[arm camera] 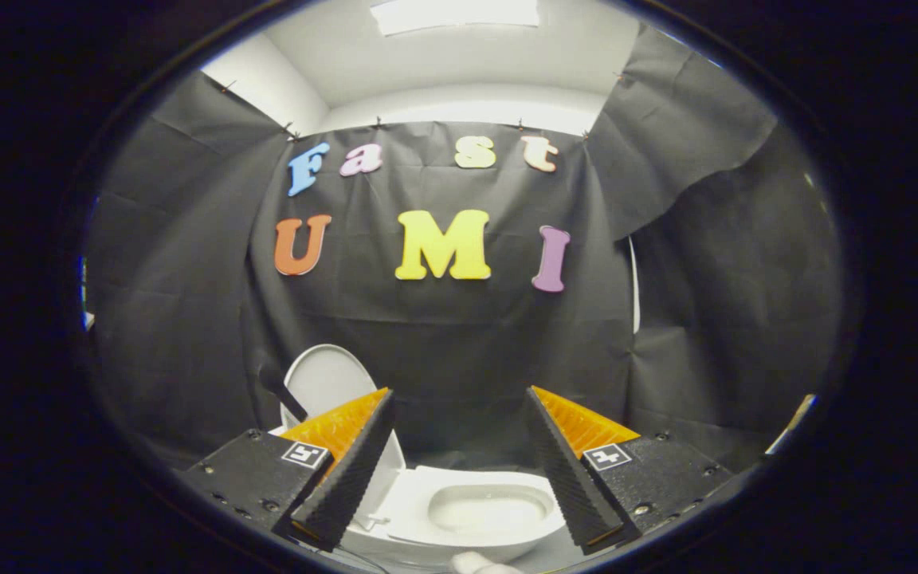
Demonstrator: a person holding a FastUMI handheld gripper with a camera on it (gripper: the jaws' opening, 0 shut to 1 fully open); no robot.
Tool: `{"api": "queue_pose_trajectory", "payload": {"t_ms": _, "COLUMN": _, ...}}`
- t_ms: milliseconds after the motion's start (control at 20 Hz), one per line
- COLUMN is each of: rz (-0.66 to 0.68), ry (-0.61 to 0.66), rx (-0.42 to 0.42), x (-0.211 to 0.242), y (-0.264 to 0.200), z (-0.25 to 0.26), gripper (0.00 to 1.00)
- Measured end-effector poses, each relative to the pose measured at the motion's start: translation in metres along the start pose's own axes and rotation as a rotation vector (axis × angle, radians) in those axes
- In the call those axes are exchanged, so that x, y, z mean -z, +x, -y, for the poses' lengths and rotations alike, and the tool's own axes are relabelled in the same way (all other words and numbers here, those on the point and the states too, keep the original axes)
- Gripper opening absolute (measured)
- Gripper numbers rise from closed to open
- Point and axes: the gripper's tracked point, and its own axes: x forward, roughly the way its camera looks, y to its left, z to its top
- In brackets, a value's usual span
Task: Open the toilet lid.
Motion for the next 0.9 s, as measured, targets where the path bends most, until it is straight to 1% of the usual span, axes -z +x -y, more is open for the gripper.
{"api": "queue_pose_trajectory", "payload": {"t_ms": 100, "rz": -0.021, "ry": 0.014, "rx": 0.029, "x": 0.025, "y": -0.01, "z": 0.029, "gripper": 1.0}}
{"api": "queue_pose_trajectory", "payload": {"t_ms": 300, "rz": -0.106, "ry": 0.017, "rx": 0.078, "x": 0.09, "y": -0.023, "z": 0.08, "gripper": 1.0}}
{"api": "queue_pose_trajectory", "payload": {"t_ms": 400, "rz": -0.129, "ry": 0.016, "rx": 0.087, "x": 0.112, "y": -0.03, "z": 0.098, "gripper": 1.0}}
{"api": "queue_pose_trajectory", "payload": {"t_ms": 550, "rz": -0.148, "ry": 0.013, "rx": 0.13, "x": 0.134, "y": -0.035, "z": 0.128, "gripper": 1.0}}
{"api": "queue_pose_trajectory", "payload": {"t_ms": 700, "rz": -0.196, "ry": 0.034, "rx": 0.129, "x": 0.158, "y": -0.038, "z": 0.136, "gripper": 1.0}}
{"api": "queue_pose_trajectory", "payload": {"t_ms": 900, "rz": -0.204, "ry": 0.029, "rx": 0.106, "x": 0.162, "y": -0.038, "z": 0.13, "gripper": 1.0}}
